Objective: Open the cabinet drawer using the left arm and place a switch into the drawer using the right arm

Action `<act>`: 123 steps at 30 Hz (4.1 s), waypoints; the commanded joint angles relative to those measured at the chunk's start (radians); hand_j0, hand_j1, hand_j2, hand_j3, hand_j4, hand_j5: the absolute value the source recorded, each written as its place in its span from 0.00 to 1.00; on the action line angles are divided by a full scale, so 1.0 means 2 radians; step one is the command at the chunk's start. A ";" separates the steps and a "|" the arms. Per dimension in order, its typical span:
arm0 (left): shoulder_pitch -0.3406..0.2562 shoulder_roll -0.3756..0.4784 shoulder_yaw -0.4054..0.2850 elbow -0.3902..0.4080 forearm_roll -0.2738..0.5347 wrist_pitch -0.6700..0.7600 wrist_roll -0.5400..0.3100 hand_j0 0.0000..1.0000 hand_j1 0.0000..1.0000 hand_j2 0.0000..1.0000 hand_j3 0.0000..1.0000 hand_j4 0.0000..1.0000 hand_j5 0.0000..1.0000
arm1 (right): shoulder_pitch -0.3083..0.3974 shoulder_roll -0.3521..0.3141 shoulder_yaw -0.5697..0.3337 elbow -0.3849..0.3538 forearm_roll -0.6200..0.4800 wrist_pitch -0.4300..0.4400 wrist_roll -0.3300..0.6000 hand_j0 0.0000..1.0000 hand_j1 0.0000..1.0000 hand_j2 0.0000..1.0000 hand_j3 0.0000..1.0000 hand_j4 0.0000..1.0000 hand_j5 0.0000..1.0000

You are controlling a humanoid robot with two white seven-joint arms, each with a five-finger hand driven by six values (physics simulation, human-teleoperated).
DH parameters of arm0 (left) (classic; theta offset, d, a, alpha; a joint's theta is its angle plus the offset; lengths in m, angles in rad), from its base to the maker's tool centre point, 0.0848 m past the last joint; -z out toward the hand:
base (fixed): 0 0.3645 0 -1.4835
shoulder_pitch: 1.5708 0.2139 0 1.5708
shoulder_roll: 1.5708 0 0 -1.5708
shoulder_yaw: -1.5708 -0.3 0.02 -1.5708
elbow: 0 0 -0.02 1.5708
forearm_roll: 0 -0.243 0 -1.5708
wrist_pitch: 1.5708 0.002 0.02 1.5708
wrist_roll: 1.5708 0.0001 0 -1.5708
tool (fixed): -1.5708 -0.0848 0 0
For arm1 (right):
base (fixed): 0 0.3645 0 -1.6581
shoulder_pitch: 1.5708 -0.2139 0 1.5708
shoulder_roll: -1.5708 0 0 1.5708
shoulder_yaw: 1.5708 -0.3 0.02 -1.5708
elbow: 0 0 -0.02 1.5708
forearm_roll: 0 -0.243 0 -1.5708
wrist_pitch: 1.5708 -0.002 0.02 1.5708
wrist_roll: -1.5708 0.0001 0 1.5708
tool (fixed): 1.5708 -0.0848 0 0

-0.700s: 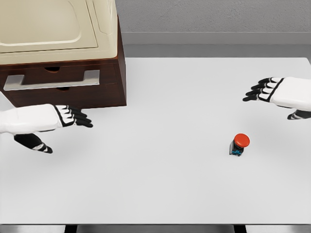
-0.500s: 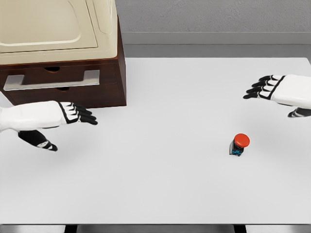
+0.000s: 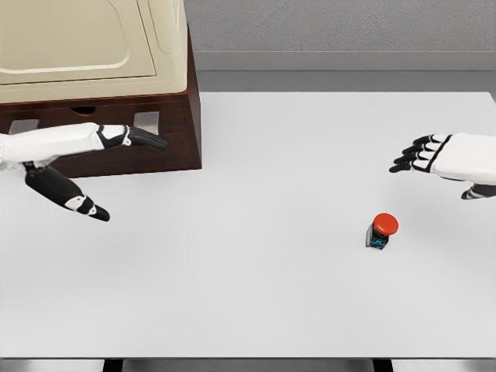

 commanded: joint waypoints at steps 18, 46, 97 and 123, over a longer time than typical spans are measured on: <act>-0.010 0.068 -0.001 0.037 -0.010 0.156 0.000 1.00 1.00 1.00 1.00 1.00 1.00 | -0.001 -0.002 0.020 -0.008 -0.003 0.001 0.000 1.00 1.00 1.00 1.00 1.00 1.00; -0.016 0.050 0.006 0.081 -0.058 0.181 0.000 1.00 1.00 1.00 1.00 1.00 1.00 | -0.013 -0.007 0.077 -0.035 0.002 0.001 0.000 1.00 1.00 1.00 1.00 1.00 1.00; -0.013 0.119 -0.060 0.022 -0.058 0.107 0.000 1.00 1.00 1.00 1.00 1.00 1.00 | -0.031 0.018 0.122 -0.036 0.011 0.001 0.000 1.00 1.00 1.00 1.00 1.00 1.00; -0.013 0.163 -0.087 0.010 -0.040 0.037 0.000 1.00 1.00 1.00 1.00 1.00 1.00 | -0.030 0.021 0.130 -0.036 0.011 0.001 0.000 0.98 0.98 0.98 0.98 0.98 0.98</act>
